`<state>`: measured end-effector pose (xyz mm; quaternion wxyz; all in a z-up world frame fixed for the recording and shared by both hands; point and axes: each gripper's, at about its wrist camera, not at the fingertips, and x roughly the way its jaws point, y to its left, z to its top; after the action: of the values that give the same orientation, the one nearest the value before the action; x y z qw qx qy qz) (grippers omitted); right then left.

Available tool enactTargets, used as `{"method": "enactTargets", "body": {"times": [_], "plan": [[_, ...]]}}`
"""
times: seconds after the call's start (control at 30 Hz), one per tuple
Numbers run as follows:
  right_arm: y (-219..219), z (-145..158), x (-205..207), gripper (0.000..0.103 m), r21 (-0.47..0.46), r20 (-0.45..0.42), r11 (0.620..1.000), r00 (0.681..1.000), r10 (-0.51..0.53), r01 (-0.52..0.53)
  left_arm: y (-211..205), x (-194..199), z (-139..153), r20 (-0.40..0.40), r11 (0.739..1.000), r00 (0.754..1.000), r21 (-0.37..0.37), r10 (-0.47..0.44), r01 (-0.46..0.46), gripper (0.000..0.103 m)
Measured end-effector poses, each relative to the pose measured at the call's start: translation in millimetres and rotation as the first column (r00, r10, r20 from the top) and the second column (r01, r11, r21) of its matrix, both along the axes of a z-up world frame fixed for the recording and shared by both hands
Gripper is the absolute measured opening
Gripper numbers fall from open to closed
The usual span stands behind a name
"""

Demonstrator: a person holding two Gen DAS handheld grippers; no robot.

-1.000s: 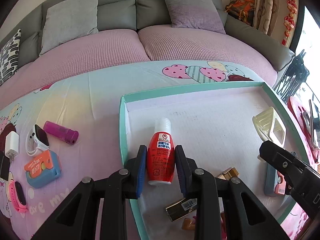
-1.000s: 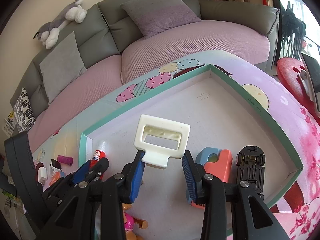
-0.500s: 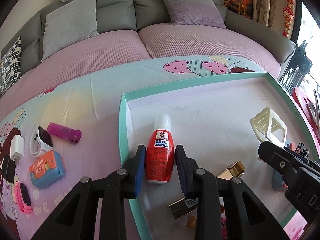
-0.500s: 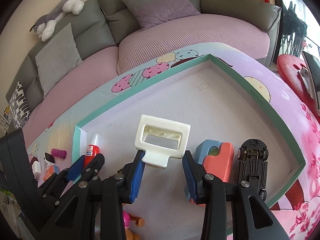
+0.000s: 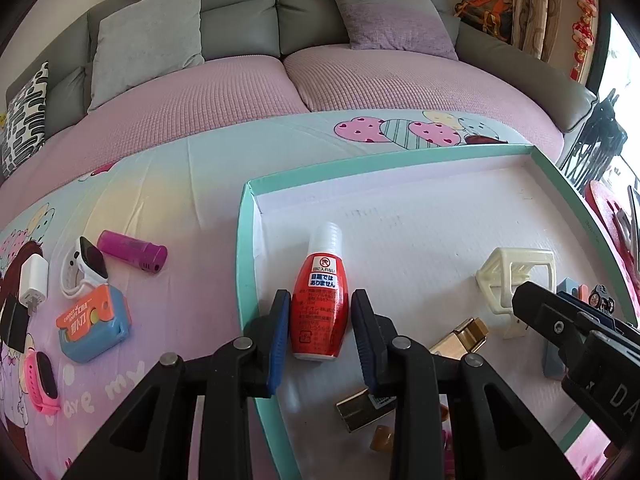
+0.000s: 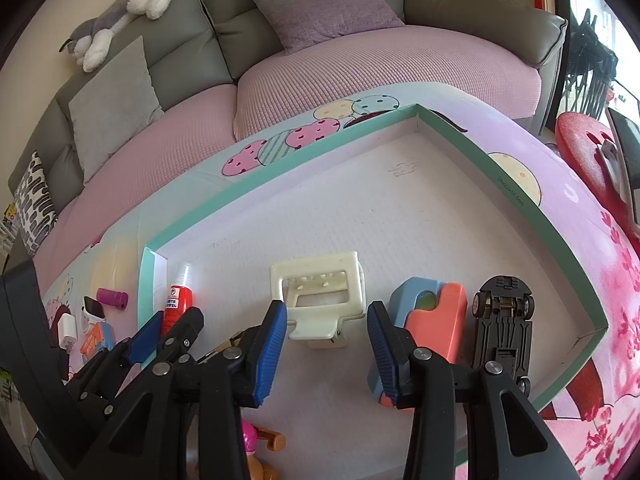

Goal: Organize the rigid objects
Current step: 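Lower the bottle and holder into the tray and open both tools, then withdraw both tools from the tray toward the remaining objects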

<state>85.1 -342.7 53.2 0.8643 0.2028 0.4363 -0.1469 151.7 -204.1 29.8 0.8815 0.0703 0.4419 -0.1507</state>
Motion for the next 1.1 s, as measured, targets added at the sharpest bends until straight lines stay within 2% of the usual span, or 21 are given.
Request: {"method": "enactTargets", "body": {"times": [0.13, 0.2, 0.23, 0.27, 0.4, 0.53, 0.6, 0.67, 0.7, 0.77, 0.87, 1.0, 1.1], "plan": [[2.0, 0.8, 1.7, 0.048, -0.007, -0.004, 1.000, 1.000, 0.010, -0.010, -0.1, -1.6, 0.5, 0.000, 1.000, 1.000, 0.000, -0.002, 0.002, 0.032], [3.1, 2.2, 1.8, 0.054, -0.012, 0.001, 1.000, 1.000, 0.015, -0.015, -1.8, -2.4, 1.0, -0.010, 1.000, 1.000, -0.006, -0.023, 0.023, 0.039], [3.6, 3.1, 2.2, 0.054, -0.013, 0.004, 1.000, 1.000, 0.016, -0.016, -4.1, -3.1, 0.8, -0.021, 0.999, 0.999, -0.017, -0.049, 0.049, 0.051], [3.9, 4.5, 1.7, 0.054, -0.014, 0.010, 1.000, 1.000, 0.017, -0.017, -7.1, -4.9, 1.3, -0.024, 0.998, 0.997, -0.016, -0.068, 0.067, 0.056], [5.3, 11.8, -1.2, 0.054, -0.027, 0.033, 0.999, 0.999, 0.018, -0.017, -14.9, -11.4, 3.6, -0.036, 0.996, 0.996, -0.005, -0.084, 0.084, 0.068], [2.5, 20.6, -6.3, 0.054, -0.034, 0.060, 0.999, 0.998, 0.003, -0.001, -5.6, -12.9, 12.3, -0.058, 0.993, 0.995, -0.091, -0.075, 0.069, 0.072], [1.2, 25.3, -8.8, 0.054, -0.035, 0.076, 0.999, 0.997, -0.004, 0.007, 1.4, -14.1, 19.8, -0.045, 0.993, 0.998, -0.106, -0.050, 0.045, 0.080], [1.1, 29.7, -11.3, 0.054, -0.039, 0.090, 0.999, 0.996, -0.009, 0.013, 9.0, -15.4, 29.2, -0.028, 0.989, 0.999, -0.140, -0.043, 0.039, 0.081], [0.8, 31.9, -12.6, 0.058, -0.032, 0.105, 0.999, 0.994, -0.012, 0.015, 13.1, -15.7, 34.2, -0.019, 0.989, 0.999, -0.147, -0.027, 0.024, 0.082], [0.6, 35.8, -14.7, 0.060, -0.024, 0.128, 1.000, 0.992, -0.012, 0.016, 20.1, -17.9, 43.0, 0.014, 0.992, 1.000, -0.124, 0.003, -0.001, 0.088], [3.0, 39.0, -15.3, 0.062, -0.047, 0.138, 0.999, 0.990, -0.011, 0.017, 35.7, -17.5, 53.5, 0.059, 0.992, 0.996, -0.111, 0.061, -0.055, 0.091], [6.9, 37.3, -11.6, 0.066, -0.061, 0.127, 0.998, 0.992, 0.002, 0.006, 67.4, -10.7, 58.1, 0.067, 0.979, 0.984, -0.139, 0.163, -0.152, 0.092], [10.6, 34.6, -8.9, 0.071, -0.063, 0.122, 0.998, 0.992, 0.017, -0.010, 90.0, -8.0, 60.0, 0.091, 0.966, 0.966, -0.117, 0.240, -0.229, 0.095]]}}
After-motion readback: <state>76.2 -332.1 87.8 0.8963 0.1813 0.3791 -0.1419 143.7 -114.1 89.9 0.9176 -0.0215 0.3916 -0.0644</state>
